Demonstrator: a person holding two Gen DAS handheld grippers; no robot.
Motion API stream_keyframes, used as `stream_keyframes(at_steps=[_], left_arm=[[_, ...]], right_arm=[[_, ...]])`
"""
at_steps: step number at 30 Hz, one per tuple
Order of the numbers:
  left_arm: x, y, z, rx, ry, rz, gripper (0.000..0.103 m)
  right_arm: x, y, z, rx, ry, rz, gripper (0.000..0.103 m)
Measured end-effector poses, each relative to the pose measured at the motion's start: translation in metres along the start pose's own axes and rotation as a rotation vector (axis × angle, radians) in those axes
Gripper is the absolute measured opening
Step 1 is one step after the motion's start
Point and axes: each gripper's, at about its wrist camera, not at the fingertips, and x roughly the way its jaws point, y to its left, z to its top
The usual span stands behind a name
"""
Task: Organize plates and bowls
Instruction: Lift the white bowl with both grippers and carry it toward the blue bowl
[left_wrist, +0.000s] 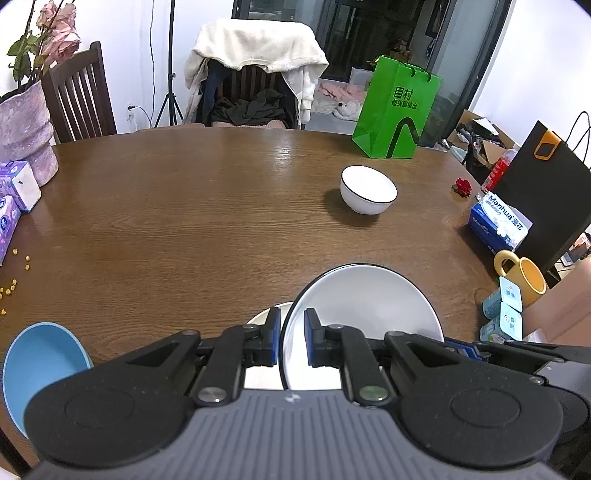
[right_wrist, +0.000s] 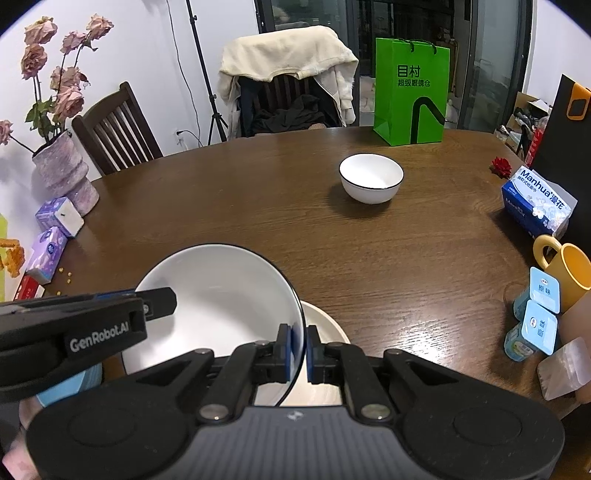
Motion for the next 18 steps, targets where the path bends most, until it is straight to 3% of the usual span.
stream_keyframes(at_steps=[18], left_arm=[[-0.016,0.039,-0.013,-0.002,-0.001,0.008,0.013]], right_arm=[[-0.003,0.041,-0.017,-0.001,0.005,0.004,0.009]])
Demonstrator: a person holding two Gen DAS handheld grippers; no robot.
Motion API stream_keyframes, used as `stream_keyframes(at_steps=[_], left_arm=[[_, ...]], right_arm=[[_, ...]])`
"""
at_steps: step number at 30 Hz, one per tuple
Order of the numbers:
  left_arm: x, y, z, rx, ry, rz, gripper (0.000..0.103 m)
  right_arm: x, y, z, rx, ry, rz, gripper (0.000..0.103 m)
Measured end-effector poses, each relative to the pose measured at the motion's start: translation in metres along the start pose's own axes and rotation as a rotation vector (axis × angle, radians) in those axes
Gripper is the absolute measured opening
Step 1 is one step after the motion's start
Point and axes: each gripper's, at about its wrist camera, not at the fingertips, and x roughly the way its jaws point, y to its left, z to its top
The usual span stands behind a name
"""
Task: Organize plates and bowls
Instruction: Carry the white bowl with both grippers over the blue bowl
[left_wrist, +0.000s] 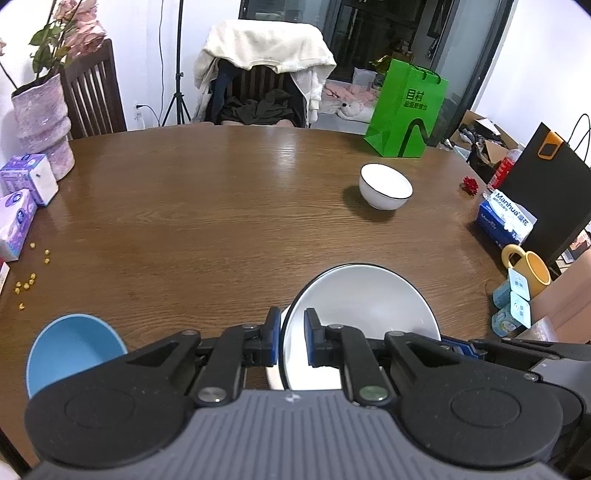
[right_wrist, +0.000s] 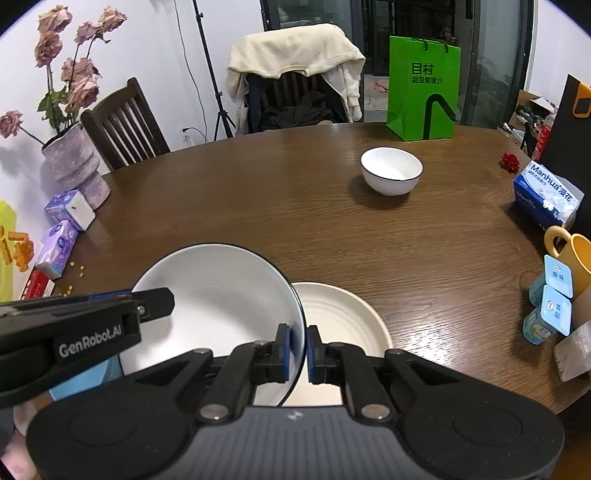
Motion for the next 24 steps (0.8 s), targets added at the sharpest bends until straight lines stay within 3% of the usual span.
stream_keyframes(at_steps=[24], left_arm=[[-0.016,0.07,-0.004,-0.02,0.017,0.004,0.013]], right_arm=[[0.005,0.071,-0.011,-0.038,0.016,0.012,0.009]])
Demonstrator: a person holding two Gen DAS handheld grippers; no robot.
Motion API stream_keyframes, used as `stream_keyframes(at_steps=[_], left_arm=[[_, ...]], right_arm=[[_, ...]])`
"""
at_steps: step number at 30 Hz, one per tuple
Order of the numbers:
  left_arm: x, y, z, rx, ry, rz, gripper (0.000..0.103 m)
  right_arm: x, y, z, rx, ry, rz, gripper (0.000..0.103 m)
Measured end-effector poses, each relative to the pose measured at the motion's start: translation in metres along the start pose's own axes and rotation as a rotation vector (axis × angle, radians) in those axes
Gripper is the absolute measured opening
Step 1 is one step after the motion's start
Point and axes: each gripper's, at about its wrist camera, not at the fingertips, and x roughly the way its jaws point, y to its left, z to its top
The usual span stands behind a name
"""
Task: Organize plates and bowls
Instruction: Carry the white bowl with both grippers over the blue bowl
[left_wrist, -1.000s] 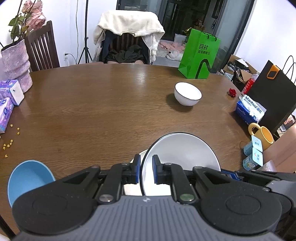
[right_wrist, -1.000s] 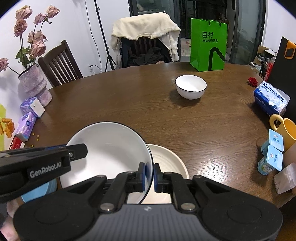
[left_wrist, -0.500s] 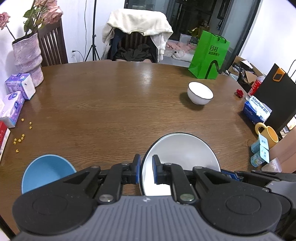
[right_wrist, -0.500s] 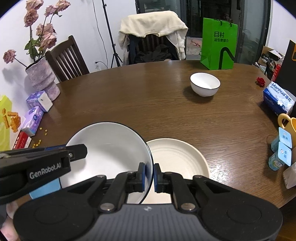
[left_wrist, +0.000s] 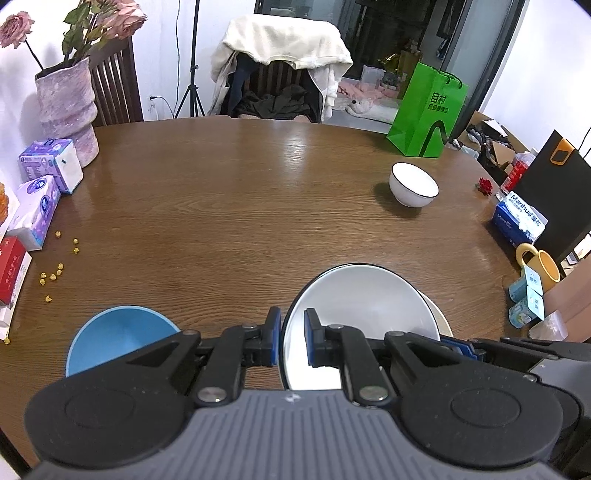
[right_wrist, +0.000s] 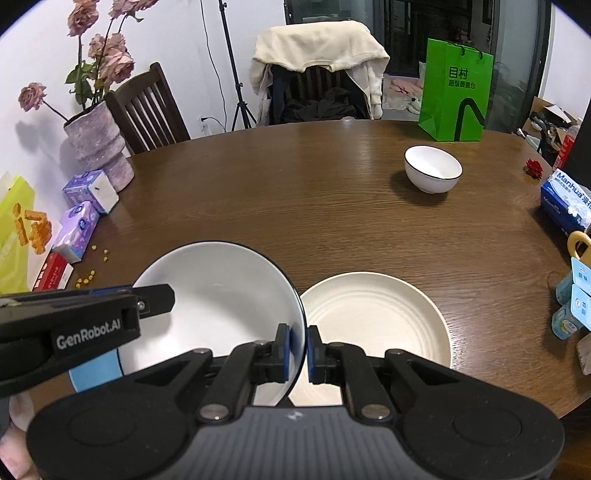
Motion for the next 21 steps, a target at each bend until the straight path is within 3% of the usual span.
stream_keyframes(at_steps=[21], left_arm=[[-0.01,0.045,0.0,-0.039,-0.004,0.043,0.013]], right_arm=[[0.013,0.051,0.004,-0.036,0.014,0.03,0.009]])
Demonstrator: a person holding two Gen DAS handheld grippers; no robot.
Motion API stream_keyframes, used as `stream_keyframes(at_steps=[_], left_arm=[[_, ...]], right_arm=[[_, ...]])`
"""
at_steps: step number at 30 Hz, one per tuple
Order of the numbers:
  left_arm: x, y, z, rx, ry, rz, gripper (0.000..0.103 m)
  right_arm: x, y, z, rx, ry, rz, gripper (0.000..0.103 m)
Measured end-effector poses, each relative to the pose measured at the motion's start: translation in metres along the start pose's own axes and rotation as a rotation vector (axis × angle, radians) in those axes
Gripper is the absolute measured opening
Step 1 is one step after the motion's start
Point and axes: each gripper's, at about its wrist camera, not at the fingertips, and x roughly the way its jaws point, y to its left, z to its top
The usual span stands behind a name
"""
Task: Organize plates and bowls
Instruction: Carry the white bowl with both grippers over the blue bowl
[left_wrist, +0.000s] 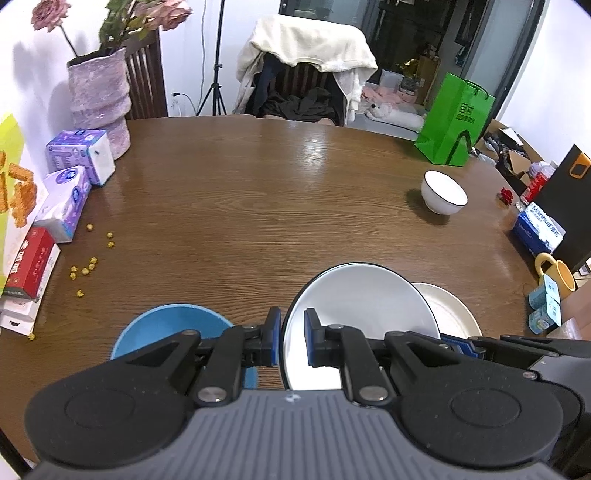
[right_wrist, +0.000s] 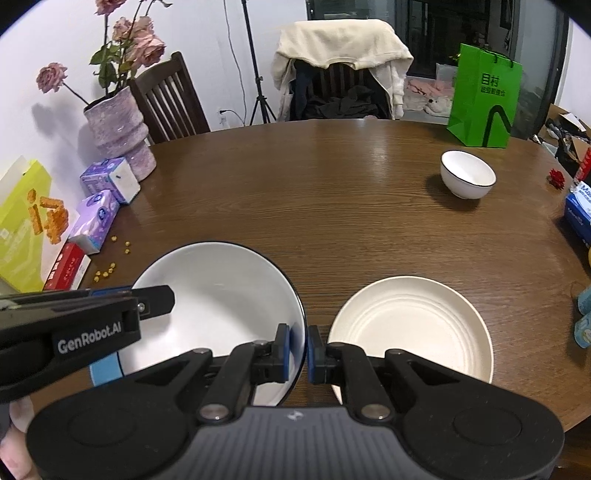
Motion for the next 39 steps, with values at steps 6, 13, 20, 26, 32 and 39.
stream_keyframes(at_steps=[6,13,20,26,32,39], left_arm=[[-0.003,0.019,-0.001,-0.025,0.001,0.015,0.013],[-0.004,0.04,-0.001,-0.05,0.004,0.03,0.013],[-0.004,0.06,-0.002,-0.067,0.008,0.036,0.013],[-0.004,0.075,-0.005,-0.079,0.015,0.039,0.013],[-0.004,0.09,-0.006,-0.092,0.019,0.039,0.013],[-0.002,0.104,-0.006,-0.099,0.022,0.037,0.013]], right_arm=[[0.005,0.018,0.002,-0.023,0.007,0.017,0.009],[0.011,0.038,0.003,-0.044,0.017,0.033,0.009],[0.018,0.058,0.005,-0.062,0.027,0.042,0.009],[0.024,0.072,0.005,-0.072,0.038,0.044,0.009],[0.029,0.088,0.005,-0.084,0.047,0.044,0.009],[0.035,0.104,0.006,-0.097,0.055,0.04,0.009]])
